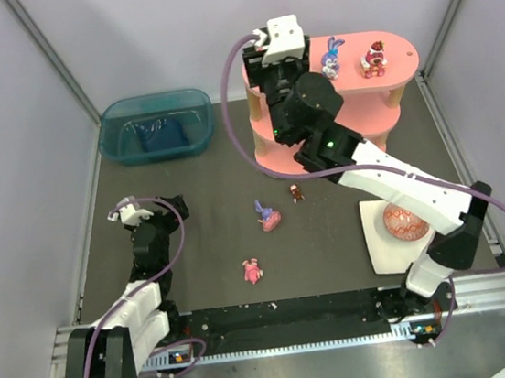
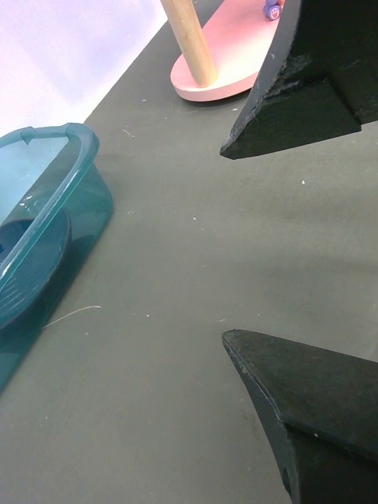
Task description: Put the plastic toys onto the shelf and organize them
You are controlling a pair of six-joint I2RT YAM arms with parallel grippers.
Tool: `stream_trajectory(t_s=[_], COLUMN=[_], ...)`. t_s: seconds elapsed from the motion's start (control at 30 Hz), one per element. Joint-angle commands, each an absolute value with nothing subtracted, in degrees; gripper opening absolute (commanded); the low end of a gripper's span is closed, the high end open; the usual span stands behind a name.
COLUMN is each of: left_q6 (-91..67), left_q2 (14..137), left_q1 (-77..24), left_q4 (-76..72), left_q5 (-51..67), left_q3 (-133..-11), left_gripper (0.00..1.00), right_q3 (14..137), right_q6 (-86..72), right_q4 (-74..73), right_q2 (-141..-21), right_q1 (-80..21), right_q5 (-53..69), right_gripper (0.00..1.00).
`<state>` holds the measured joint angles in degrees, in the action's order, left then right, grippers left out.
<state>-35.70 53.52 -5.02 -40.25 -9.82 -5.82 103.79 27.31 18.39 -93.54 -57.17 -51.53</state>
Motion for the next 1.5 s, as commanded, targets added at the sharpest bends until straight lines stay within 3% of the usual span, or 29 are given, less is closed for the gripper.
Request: stream_trajectory(t_s=[0.0,0.53,1.13,1.47], left_q6=[-35.6,-35.8,-35.7,-35.7], left_q2=[53.4,54.1,54.2,54.5], left_q1=[-4.9,-4.9,-4.9,-4.9], left_q4=[-42.1,-42.1,-41.9,-41.9], left_q5=[-9.4,-9.1,-9.3,-9.3], left_q3=[-6.6,-6.9,-6.9,-7.0], left_gripper=[0.95,0.95,0.95,0.95], right_q3=[103.7,104.3,87.3,82.4], right_q6=[15.1,5.3,20.1,26.1], right_q4=[8.4,1.4,35.5,47.1], right_q2=[-88.5,-88.6,-90.4,-92.6], right_q1=[-54.5,-49.9,-47.4,-47.4], right_q5=[-46.6,-45.5,-46.6,-46.6], right_gripper=[0.0,0.0,0.0,0.0])
